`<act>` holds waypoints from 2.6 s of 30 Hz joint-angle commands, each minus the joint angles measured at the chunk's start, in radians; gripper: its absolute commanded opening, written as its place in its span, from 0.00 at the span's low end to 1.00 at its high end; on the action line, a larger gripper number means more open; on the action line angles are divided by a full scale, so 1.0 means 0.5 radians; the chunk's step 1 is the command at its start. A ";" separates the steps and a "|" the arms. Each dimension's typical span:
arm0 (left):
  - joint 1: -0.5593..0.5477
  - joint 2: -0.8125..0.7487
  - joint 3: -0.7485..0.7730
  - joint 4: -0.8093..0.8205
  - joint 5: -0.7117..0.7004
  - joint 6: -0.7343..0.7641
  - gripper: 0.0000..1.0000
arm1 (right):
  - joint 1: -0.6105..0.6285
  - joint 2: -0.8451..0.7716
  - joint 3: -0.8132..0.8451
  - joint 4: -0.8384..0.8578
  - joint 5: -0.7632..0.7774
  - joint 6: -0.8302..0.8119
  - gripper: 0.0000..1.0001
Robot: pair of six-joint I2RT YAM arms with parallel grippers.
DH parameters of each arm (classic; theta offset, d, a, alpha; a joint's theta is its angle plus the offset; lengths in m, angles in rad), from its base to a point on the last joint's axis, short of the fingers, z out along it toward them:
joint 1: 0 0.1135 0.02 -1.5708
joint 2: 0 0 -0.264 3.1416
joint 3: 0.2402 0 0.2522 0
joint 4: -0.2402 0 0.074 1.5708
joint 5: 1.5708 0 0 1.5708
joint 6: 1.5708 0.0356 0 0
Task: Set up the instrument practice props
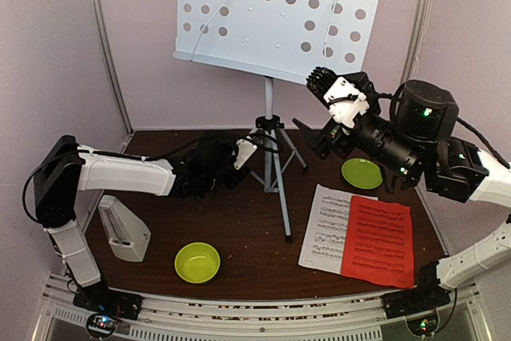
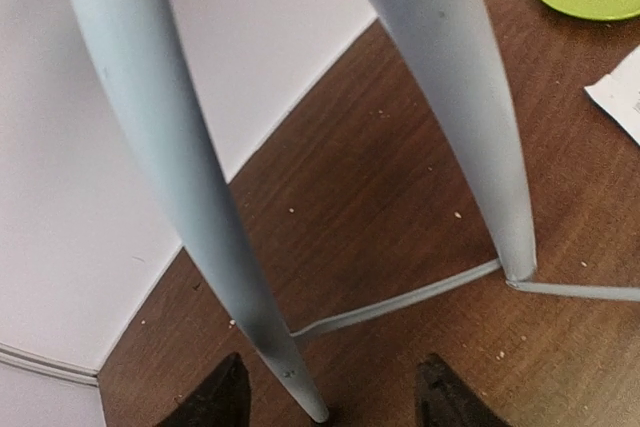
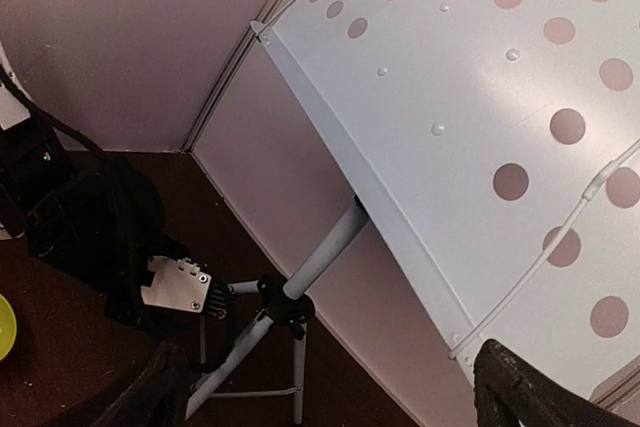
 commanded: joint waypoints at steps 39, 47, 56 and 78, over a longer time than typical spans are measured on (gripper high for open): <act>0.555 0.217 0.402 -0.229 1.613 -0.050 0.57 | -0.673 0.789 -0.443 0.178 -0.884 1.975 0.63; 0.563 0.132 0.340 -0.254 1.565 -0.047 0.24 | -0.695 0.944 -0.269 0.106 -0.850 1.875 0.47; 0.563 -0.070 0.083 -0.155 1.312 -0.191 0.10 | -0.721 1.072 -0.033 -0.056 -0.769 1.645 0.25; 0.425 -0.342 -0.363 -0.011 0.821 -0.647 0.03 | -0.955 1.254 0.173 -0.005 -1.244 1.114 0.00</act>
